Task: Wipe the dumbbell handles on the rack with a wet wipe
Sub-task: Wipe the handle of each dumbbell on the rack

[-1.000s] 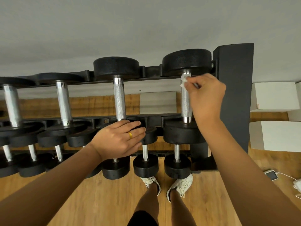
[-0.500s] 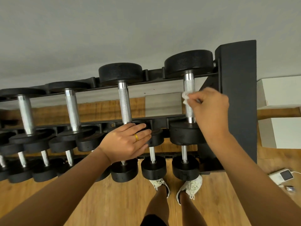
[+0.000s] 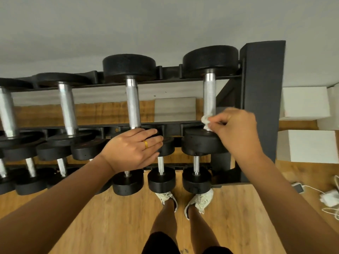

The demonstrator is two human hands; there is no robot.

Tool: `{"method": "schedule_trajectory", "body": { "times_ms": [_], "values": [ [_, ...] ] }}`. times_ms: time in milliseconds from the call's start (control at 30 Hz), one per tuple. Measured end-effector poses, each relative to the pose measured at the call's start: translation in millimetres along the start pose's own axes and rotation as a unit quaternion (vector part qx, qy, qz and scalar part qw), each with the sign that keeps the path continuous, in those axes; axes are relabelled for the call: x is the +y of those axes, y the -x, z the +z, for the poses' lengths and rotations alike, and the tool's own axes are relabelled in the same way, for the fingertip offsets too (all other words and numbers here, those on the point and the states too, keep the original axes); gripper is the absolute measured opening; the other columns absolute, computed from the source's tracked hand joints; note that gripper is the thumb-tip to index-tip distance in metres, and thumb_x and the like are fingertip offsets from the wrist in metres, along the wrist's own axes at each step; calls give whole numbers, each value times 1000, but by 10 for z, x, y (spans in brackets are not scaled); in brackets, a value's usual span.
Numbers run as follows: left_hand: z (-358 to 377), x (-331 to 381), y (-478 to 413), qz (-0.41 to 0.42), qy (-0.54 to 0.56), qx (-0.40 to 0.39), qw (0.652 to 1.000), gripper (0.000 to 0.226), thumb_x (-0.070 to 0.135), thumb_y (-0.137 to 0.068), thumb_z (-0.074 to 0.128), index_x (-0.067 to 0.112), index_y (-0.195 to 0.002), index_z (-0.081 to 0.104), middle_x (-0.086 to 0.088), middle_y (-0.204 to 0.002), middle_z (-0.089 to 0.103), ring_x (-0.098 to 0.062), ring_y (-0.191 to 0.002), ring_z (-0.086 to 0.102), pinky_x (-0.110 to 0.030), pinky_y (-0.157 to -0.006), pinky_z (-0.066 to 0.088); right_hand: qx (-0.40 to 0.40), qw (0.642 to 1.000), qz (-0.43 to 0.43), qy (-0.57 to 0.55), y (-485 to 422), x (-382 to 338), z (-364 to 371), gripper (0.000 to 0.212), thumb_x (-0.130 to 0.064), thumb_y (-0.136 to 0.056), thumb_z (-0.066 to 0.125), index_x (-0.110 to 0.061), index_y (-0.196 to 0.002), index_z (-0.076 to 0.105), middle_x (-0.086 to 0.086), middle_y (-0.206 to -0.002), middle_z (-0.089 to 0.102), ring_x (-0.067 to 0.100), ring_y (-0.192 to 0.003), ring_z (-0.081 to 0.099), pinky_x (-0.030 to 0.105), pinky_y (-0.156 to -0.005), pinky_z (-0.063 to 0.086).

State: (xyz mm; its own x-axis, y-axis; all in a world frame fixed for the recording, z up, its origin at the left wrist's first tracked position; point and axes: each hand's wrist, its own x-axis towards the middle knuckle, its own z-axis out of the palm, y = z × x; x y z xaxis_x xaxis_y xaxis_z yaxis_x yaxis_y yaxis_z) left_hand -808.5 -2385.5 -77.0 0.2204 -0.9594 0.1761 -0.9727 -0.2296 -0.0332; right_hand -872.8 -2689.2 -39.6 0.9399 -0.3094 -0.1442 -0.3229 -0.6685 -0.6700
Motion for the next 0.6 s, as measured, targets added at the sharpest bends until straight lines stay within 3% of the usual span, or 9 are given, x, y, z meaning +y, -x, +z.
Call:
{"method": "schedule_trajectory", "body": {
  "times_ms": [100, 167, 267, 333, 600],
  "values": [
    [6, 12, -2, 1, -4, 2, 1000, 33, 32, -106, 54, 11, -119, 76, -8, -125, 73, -29, -120, 68, -43, -97, 57, -26, 1000, 6, 7, -70, -2, -37, 12, -15, -86, 78, -19, -97, 80, -6, -93, 71, 8, -85, 65, 17, -85, 51],
    [10, 18, -10, 3, -5, 2, 1000, 34, 32, -107, 53, 11, -119, 77, -8, -125, 73, -29, -119, 68, -43, -96, 57, 37, 999, -20, -8, -196, -42, -46, 12, -16, -87, 76, -18, -99, 80, -4, -91, 72, 7, -82, 65, 9, -79, 48],
    [-1, 11, -20, 6, -5, 5, 1000, 36, 32, -108, 51, 11, -118, 77, -8, -123, 74, -29, -119, 68, -43, -96, 57, 153, 986, -47, -40, -443, -96, -21, 15, -12, -88, 74, -15, -102, 78, -2, -99, 74, 5, -89, 66, 4, -86, 44],
    [-2, 12, -22, 6, -2, 10, 1000, 37, 32, -108, 49, 10, -117, 77, -8, -122, 74, -29, -117, 69, -43, -95, 57, 187, 979, -64, -42, -580, -122, 36, 17, -12, -89, 73, -14, -105, 78, -1, -103, 74, 5, -94, 66, 3, -90, 42],
    [63, -6, 12, 2, 2, 24, 1000, 39, 36, -108, 49, 9, -119, 76, -8, -121, 74, -29, -118, 69, -43, -95, 57, 168, 974, -144, 52, -534, 17, 90, 18, -11, -91, 71, -9, -108, 76, 4, -101, 72, 9, -91, 65, 1, -90, 39]
  ]
}}
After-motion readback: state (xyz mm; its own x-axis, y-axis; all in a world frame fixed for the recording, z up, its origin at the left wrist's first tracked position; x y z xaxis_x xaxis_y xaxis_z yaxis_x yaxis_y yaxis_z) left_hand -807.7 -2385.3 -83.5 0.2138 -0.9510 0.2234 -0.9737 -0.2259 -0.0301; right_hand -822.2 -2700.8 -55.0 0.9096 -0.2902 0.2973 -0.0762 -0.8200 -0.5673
